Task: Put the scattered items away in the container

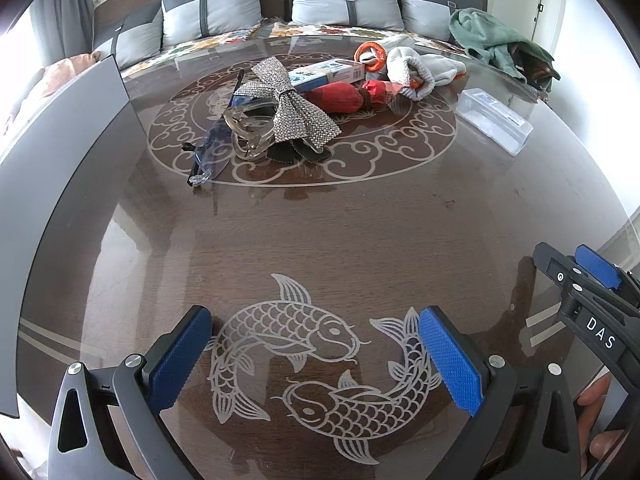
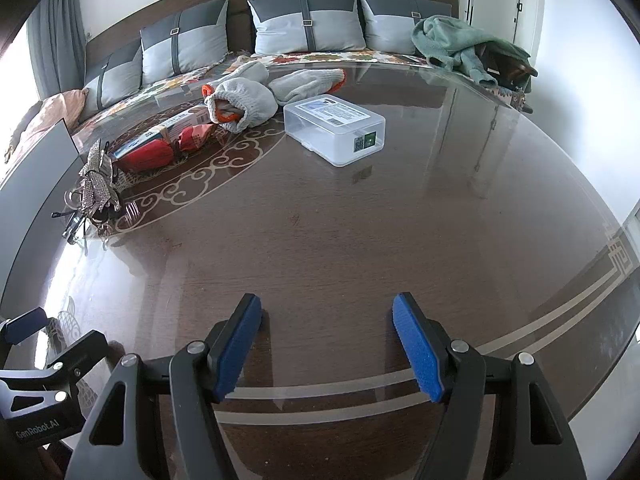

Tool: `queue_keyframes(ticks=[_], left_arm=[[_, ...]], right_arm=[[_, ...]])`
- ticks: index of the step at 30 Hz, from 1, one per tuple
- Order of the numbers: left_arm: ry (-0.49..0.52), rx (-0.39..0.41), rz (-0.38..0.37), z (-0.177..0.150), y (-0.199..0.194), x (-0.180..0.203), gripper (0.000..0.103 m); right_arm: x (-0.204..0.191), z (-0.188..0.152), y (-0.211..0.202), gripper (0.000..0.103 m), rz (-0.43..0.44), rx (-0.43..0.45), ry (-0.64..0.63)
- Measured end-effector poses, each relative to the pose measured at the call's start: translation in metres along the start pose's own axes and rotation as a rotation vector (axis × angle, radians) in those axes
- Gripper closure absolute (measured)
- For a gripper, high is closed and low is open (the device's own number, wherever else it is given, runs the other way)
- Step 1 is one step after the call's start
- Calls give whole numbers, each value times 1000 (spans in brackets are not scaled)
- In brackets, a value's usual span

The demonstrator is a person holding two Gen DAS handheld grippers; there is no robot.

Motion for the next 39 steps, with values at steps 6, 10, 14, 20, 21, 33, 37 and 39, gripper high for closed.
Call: queue_keyframes(ticks=[6,10,14,20,21,33,37,39], left_arm=[[-2,2,-1,0,0,0,0],[-1,4,-1,0,0,1,0],[1,4,-2,0,0,0,0],[-1,4,-1,-1,0,0,0],[-1,4,-1,-1,0,0,0],[5,4,-5,1,1,-2,0],[4,4,-5,1,1,-2,0],[5,5,-5,1,1,-2,0]], right_arm=[[0,0,1,33,-2,0,-1],[-1,0,0,33,-3,1,-1],[-1,1,0,33,-6,5,-3],[-1,1,1,33,-5,5,-7],[-1,1,1,33,-4,5,-7],[-2,2,2,33,-7,6,-5],[-2,2,2,33,-6,6,-5],[-2,2,2,33,-7,6,-6]])
Point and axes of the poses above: each gripper's, at about its wrist camera, not at the fingertips, and y roughly the way its jaws point, x to its right, z to its top, the point moved 9 cm from there along y, roughly the way its jaws point, and after that the axes turned 9 degrees about z, right-handed, at the moved point
